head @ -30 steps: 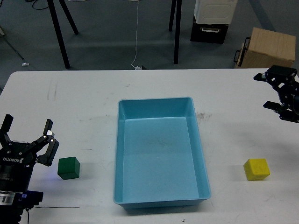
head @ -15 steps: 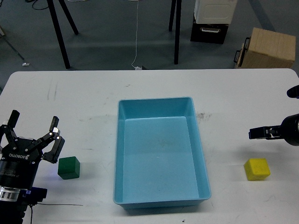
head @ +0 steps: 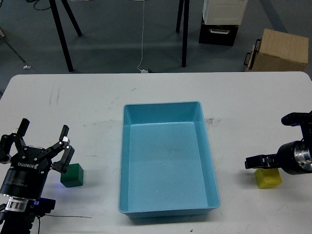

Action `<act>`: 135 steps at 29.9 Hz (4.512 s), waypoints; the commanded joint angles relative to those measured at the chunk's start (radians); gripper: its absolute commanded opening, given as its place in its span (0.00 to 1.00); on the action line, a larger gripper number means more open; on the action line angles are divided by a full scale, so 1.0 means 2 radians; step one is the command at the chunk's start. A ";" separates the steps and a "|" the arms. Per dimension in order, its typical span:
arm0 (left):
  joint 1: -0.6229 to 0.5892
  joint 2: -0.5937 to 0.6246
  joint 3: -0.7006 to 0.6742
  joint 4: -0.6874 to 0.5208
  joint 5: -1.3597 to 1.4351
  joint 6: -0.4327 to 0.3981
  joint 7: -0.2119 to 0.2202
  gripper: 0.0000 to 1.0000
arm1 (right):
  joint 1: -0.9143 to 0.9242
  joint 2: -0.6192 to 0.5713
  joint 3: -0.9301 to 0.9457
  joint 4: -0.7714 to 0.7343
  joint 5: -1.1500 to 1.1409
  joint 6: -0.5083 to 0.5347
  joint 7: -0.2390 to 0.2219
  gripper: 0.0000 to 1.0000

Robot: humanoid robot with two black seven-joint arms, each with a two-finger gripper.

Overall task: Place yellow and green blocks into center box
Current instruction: 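Lower the right gripper and grasp the yellow cube, then carry the yellow cube into the blue tray and release it, then withdraw the right gripper back to its rest position, then swing the left gripper out and lower it onto the green cube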

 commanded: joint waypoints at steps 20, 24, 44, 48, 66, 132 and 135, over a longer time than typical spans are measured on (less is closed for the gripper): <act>0.000 0.000 0.001 0.010 0.000 0.000 0.000 1.00 | -0.011 0.002 -0.010 0.011 -0.011 0.001 -0.019 0.27; 0.000 0.000 0.002 0.010 0.000 0.000 0.000 1.00 | -0.008 0.001 -0.002 0.017 -0.011 -0.002 -0.019 0.06; -0.001 0.000 0.002 0.018 0.007 0.000 0.001 1.00 | 0.215 0.315 -0.062 -0.062 0.273 -0.037 -0.013 0.04; 0.000 0.000 0.002 0.018 0.007 0.000 0.000 1.00 | 0.180 0.364 -0.077 -0.087 0.272 -0.055 -0.013 0.26; -0.003 0.000 0.002 0.025 0.007 0.000 0.001 1.00 | 0.173 0.317 0.027 -0.144 0.283 -0.085 -0.011 0.97; -0.188 0.082 -0.141 0.136 0.004 0.000 0.003 1.00 | -0.816 0.388 0.980 -0.008 0.646 0.096 0.084 0.98; -0.196 0.160 -0.128 0.134 0.009 0.000 0.001 1.00 | -0.815 0.388 0.980 -0.009 0.646 0.096 0.085 0.98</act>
